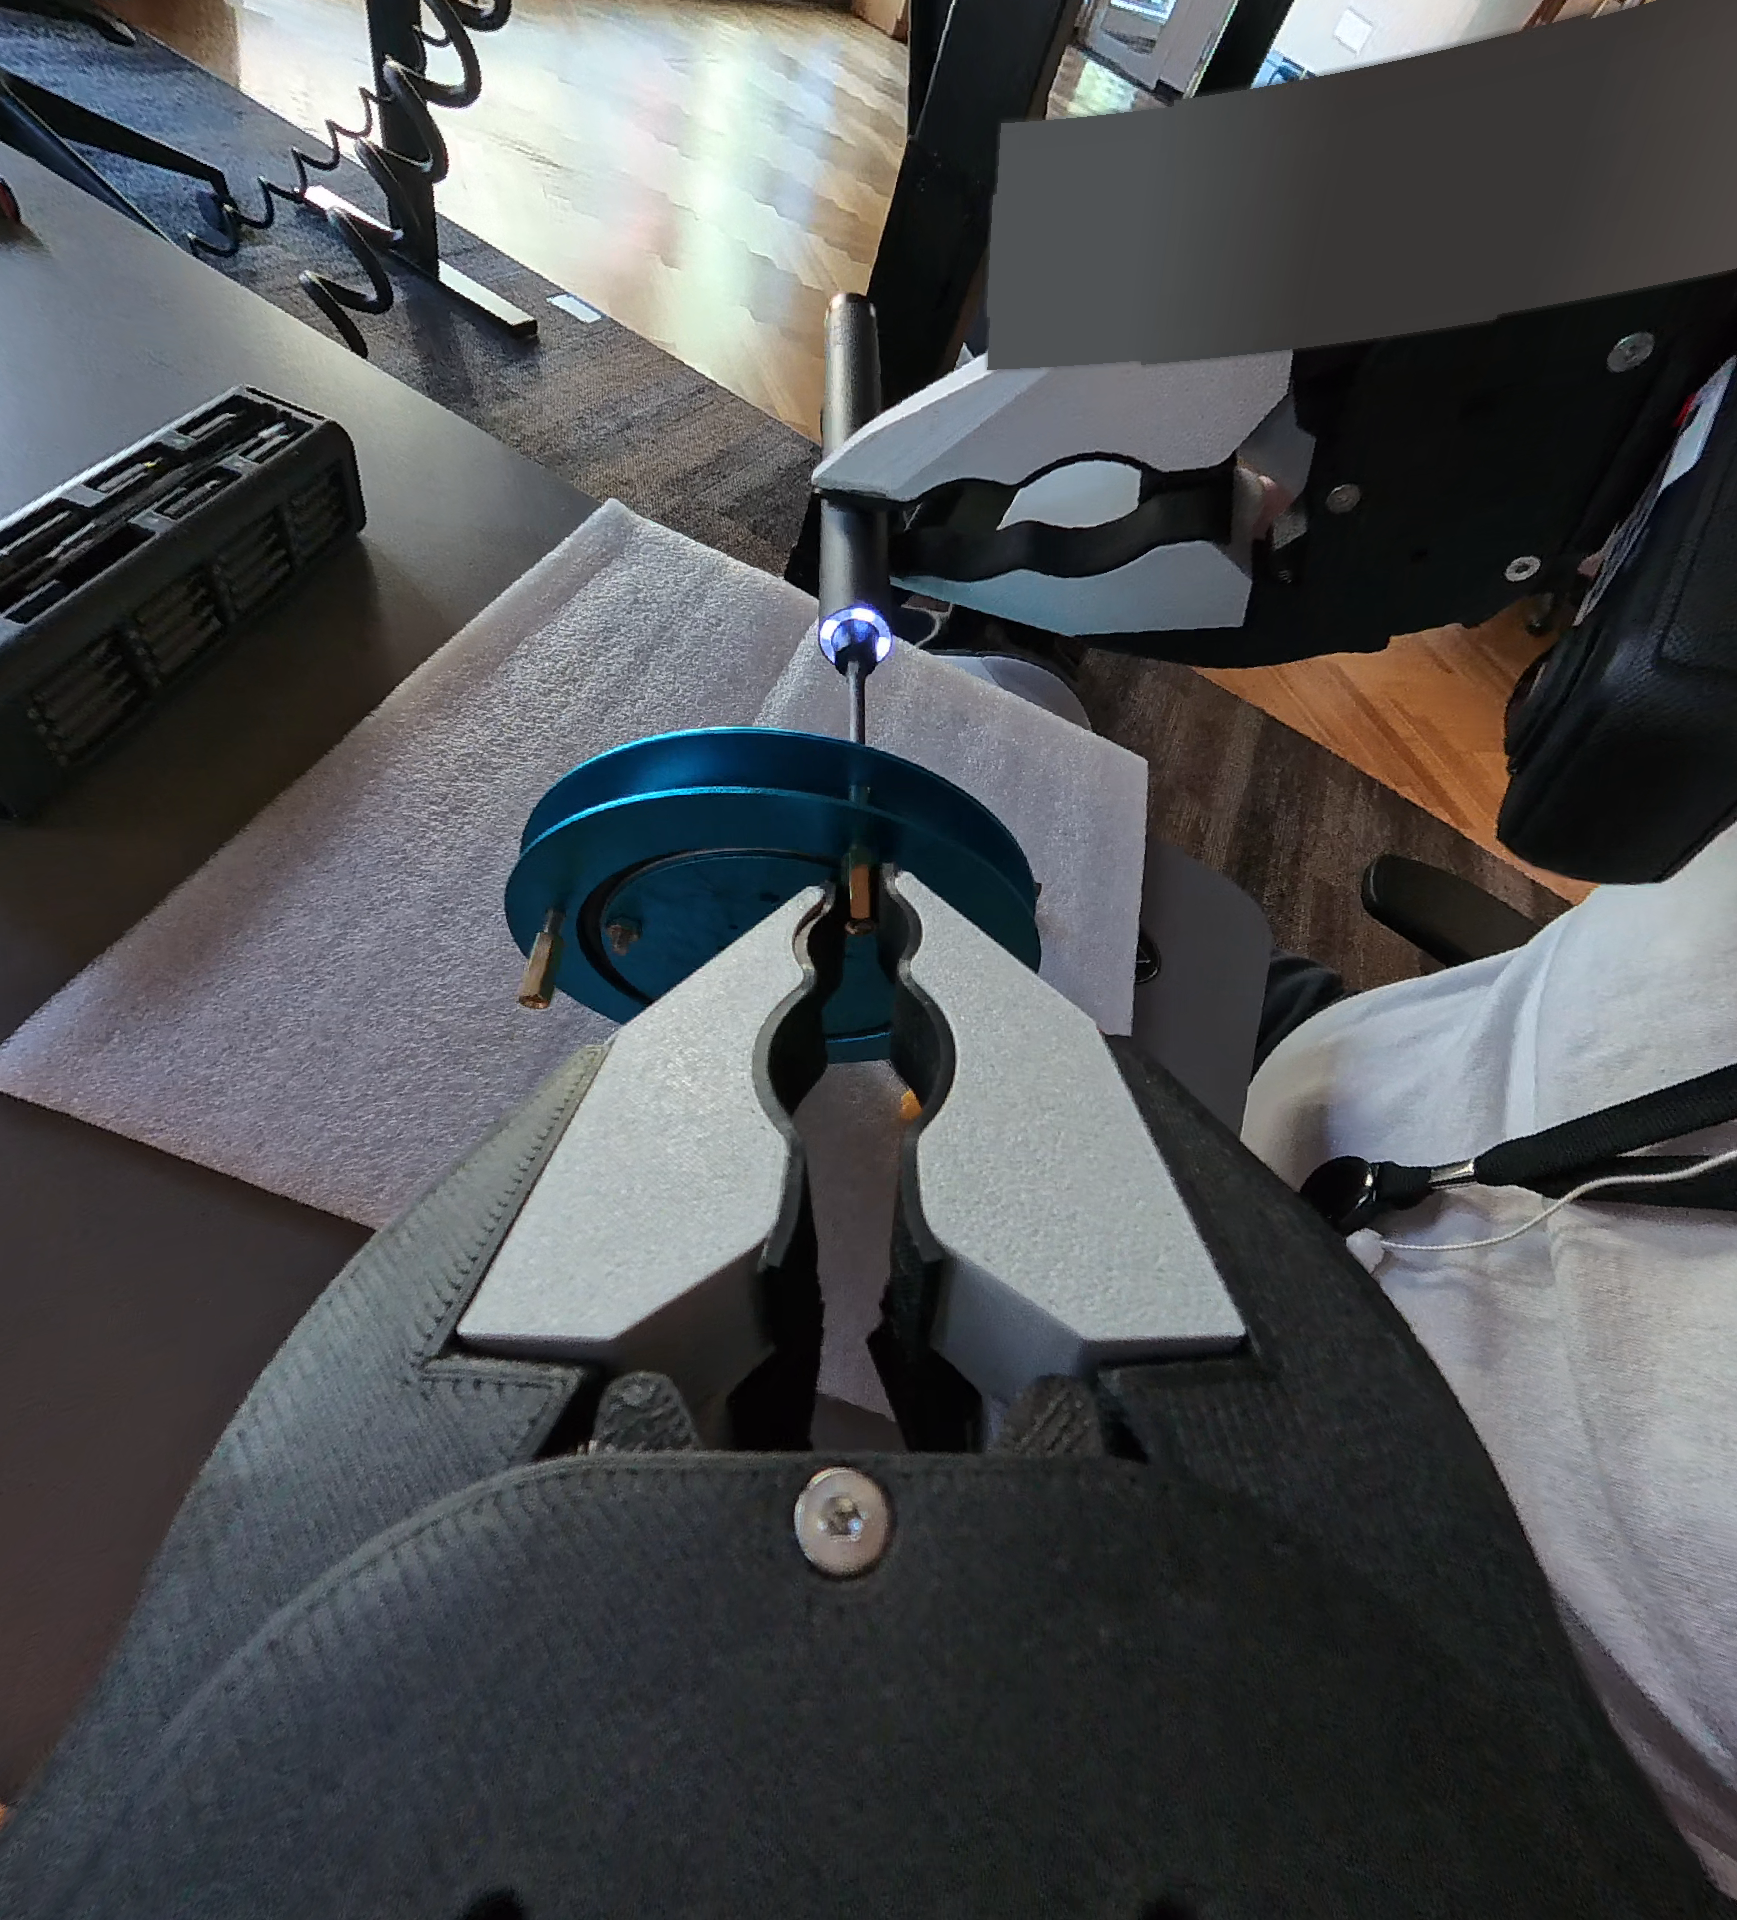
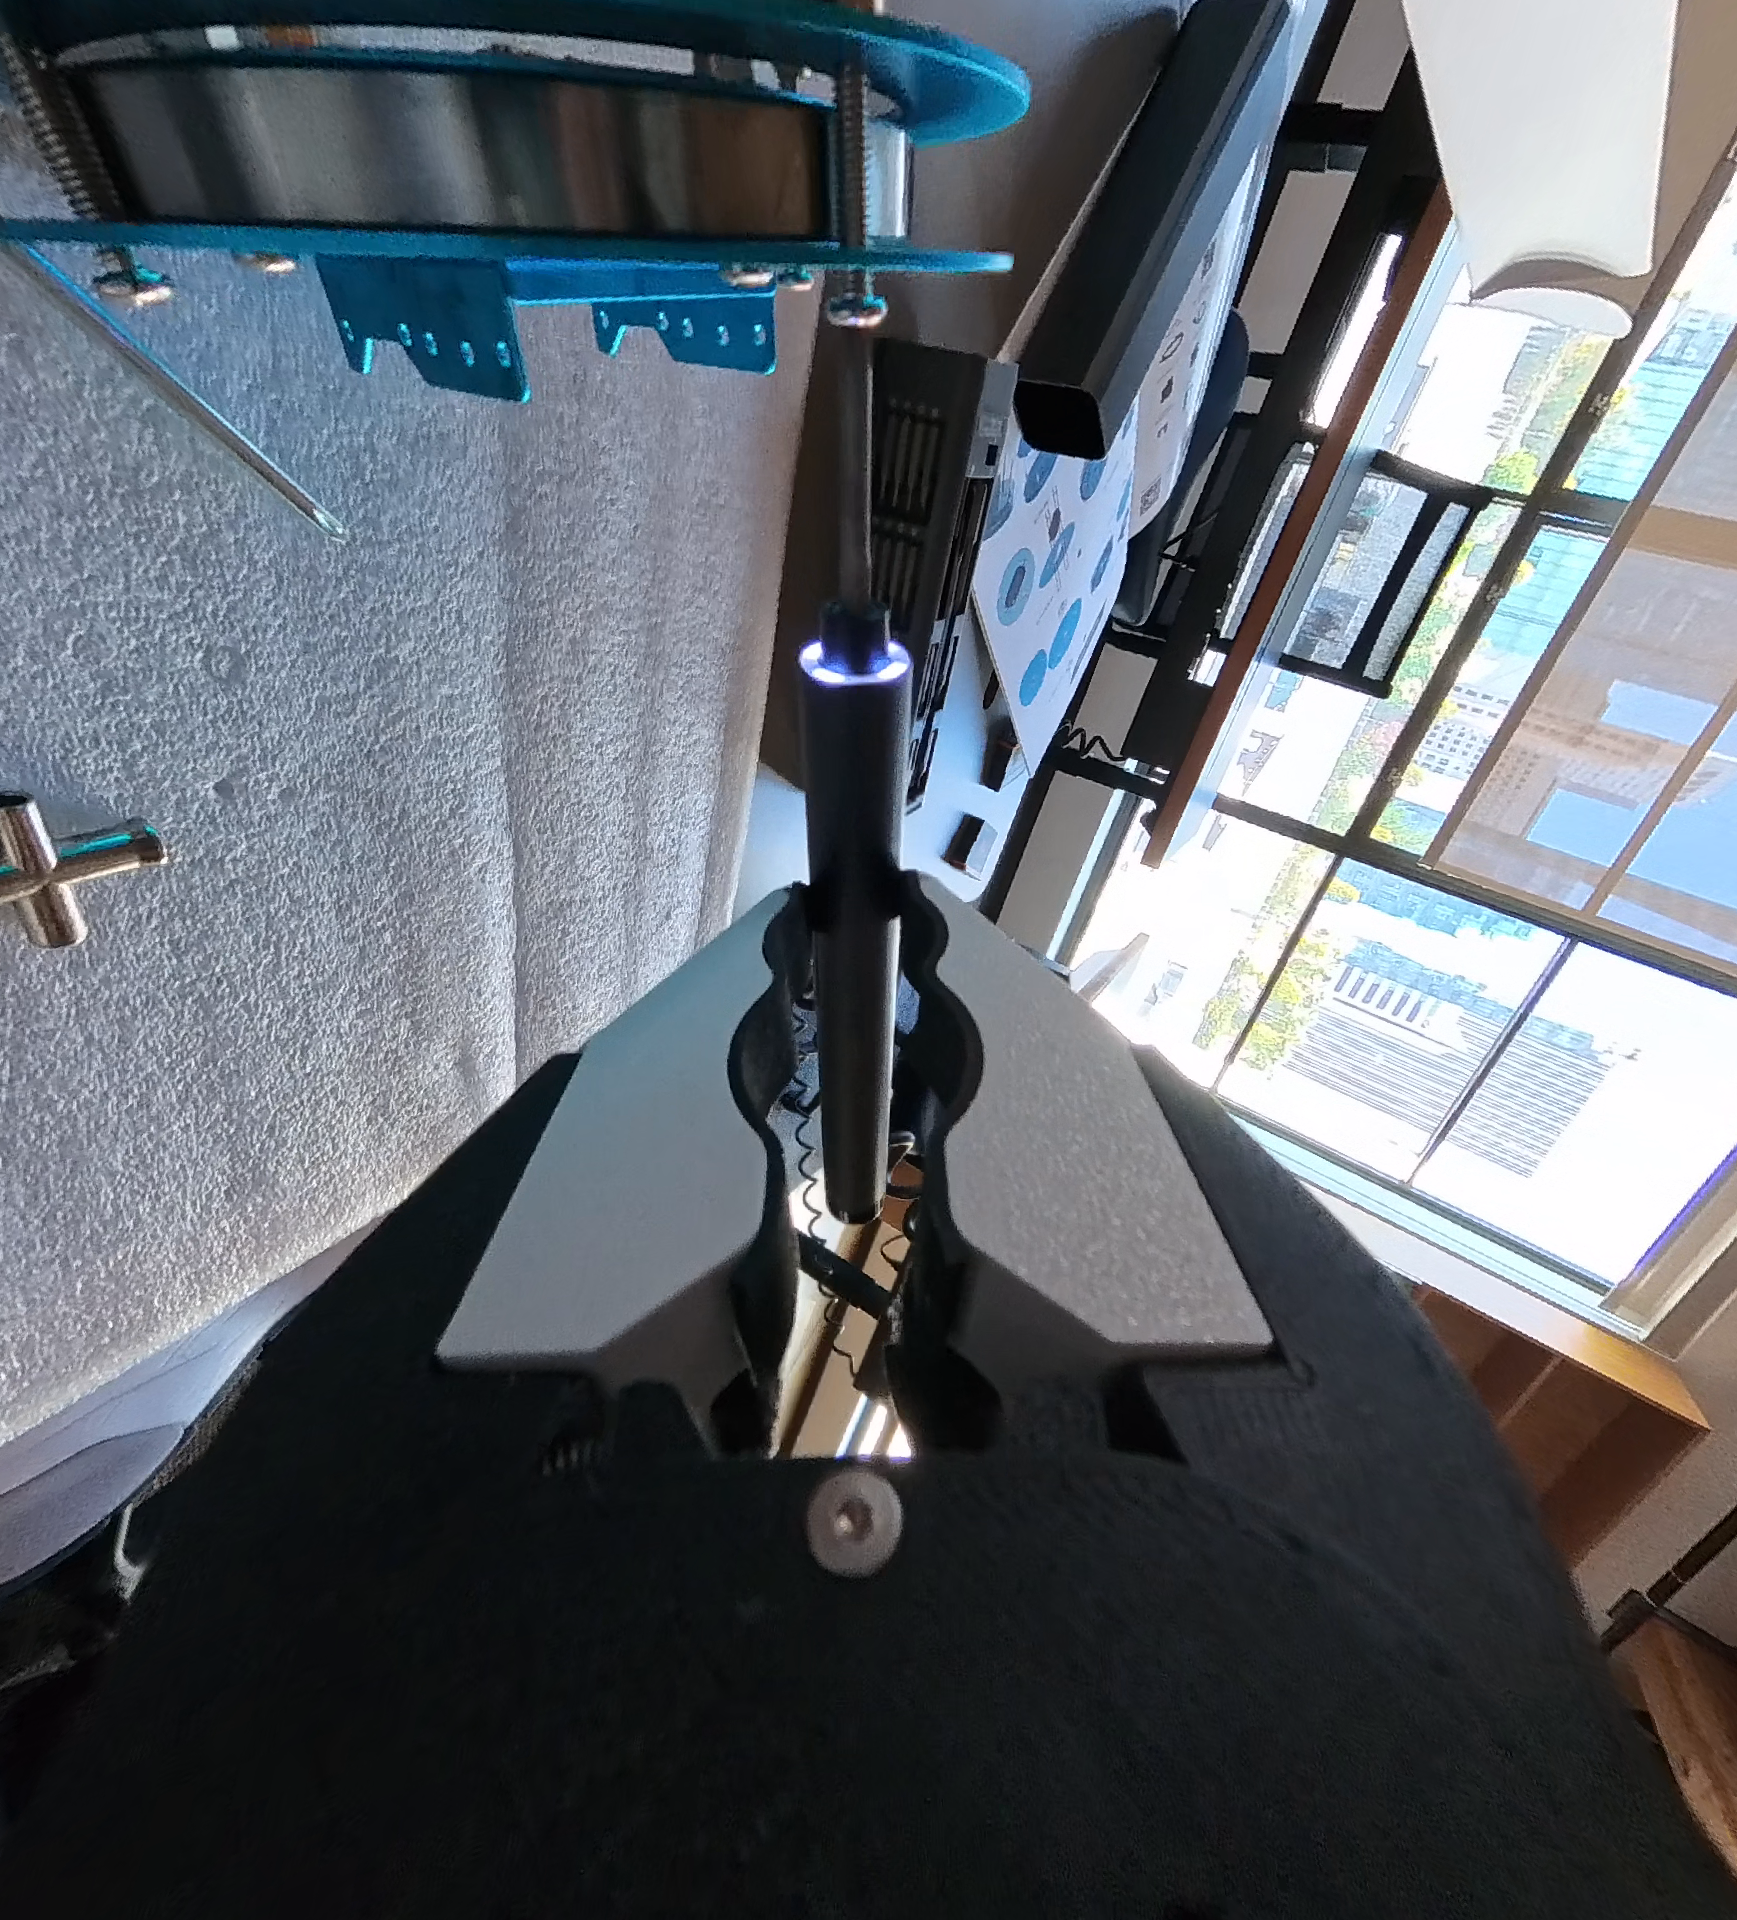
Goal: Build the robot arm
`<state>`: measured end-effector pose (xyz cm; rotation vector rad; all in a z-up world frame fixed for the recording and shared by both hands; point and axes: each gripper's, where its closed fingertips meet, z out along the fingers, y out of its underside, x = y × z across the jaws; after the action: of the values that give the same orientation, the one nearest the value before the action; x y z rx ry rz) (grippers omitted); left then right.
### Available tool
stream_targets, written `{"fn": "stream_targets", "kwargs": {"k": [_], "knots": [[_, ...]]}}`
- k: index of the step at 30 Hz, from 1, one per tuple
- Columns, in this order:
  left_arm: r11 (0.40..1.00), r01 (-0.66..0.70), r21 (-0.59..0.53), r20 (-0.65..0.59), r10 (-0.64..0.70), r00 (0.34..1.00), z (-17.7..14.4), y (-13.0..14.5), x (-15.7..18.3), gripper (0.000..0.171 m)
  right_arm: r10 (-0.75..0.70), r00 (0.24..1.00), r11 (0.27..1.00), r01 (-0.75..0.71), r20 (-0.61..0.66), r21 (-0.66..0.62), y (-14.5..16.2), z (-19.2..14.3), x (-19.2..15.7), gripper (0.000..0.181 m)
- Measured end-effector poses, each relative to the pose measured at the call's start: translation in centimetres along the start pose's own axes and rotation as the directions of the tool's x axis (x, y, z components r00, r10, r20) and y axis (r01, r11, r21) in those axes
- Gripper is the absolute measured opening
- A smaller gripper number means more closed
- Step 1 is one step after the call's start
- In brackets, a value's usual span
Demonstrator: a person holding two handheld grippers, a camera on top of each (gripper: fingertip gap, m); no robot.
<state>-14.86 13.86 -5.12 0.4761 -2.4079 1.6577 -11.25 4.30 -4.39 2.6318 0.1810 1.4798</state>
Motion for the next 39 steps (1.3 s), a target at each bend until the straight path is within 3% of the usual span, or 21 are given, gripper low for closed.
{"fn": "stream_targets", "kwargs": {"k": [13, 20, 23, 30, 39], "knots": [[0.998, -0.066, -0.014, 0.013, 0.066, 0.998, -0.19, 0.16, 0.05, 0.004, -0.014, 1.000, 1.000, 0.014, -0.021, 0.016, -0.24, -0.09, 0.27, 0.015], [0.984, -0.176, -0.037, -0.007, 0.175, 0.984, -0.37, 0.40, 0.22, 0.004, 0.000, 1.000, 0.999, 0.000, 0.006, 0.043, -0.54, -0.09, -0.09, 0.015], [0.966, -0.254, -0.050, 0.048, 0.256, 0.965, -0.33, 0.15, -0.34, 0.004, 0.004, 1.000, 0.999, -0.004, 0.009, 0.040, -0.42, 0.09, -0.14, 0.015], [0.946, -0.294, -0.135, 0.018, 0.299, 0.954, -0.24, 0.34, -0.19, 0.004, 0.013, 1.000, 0.999, -0.013, 0.016, 0.052, -0.39, 0.19, -0.09, 0.016], [0.857, -0.402, -0.323, -0.010, 0.422, 0.906, -0.65, 1.01, -0.18, 0.005, 0.018, 0.999, 0.997, -0.020, 0.031, 0.074, -0.96, 0.25, -0.34, 0.016]]}}
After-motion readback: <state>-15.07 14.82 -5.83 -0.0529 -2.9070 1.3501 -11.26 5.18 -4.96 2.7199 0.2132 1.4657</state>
